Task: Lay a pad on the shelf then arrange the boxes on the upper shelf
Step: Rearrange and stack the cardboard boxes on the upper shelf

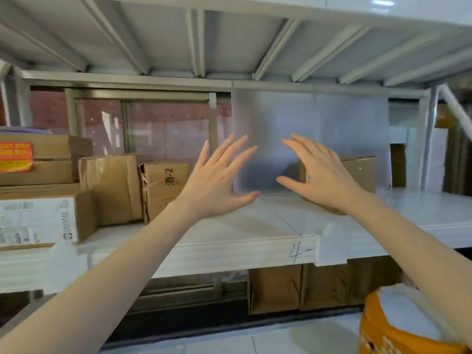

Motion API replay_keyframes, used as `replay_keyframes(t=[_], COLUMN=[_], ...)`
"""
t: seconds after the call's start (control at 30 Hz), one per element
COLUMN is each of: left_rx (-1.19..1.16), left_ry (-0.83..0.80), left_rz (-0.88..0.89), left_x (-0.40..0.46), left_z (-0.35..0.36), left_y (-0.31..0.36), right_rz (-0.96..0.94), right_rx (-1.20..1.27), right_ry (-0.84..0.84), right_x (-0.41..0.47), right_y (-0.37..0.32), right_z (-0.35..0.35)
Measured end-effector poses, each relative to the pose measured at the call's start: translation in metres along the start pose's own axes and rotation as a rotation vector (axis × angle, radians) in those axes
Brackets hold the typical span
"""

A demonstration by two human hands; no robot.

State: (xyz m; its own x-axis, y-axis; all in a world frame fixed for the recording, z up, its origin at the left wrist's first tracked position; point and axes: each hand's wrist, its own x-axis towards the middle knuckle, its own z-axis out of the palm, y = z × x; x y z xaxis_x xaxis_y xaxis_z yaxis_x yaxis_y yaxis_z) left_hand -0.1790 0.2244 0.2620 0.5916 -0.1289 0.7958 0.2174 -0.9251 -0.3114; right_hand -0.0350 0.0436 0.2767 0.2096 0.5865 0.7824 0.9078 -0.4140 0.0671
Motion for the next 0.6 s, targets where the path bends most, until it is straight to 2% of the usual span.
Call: replay_keyframes(t=[0.3,0.6], left_rx=[-0.106,-0.195], left_ry=[-0.015,-0.085], left_rz=[0.023,-0.063], left_x=[0.066,0.109], left_z=[0.064,0.123], left_y=[0.094,0.134], right_rz=[0.205,0.403], right_rx=[-0.076,-0.014], right_ry=[0.013,0.003], right_x=[-0.021,-0.025], right_y=[0.112,0.165], right_z=[-0.005,0.014])
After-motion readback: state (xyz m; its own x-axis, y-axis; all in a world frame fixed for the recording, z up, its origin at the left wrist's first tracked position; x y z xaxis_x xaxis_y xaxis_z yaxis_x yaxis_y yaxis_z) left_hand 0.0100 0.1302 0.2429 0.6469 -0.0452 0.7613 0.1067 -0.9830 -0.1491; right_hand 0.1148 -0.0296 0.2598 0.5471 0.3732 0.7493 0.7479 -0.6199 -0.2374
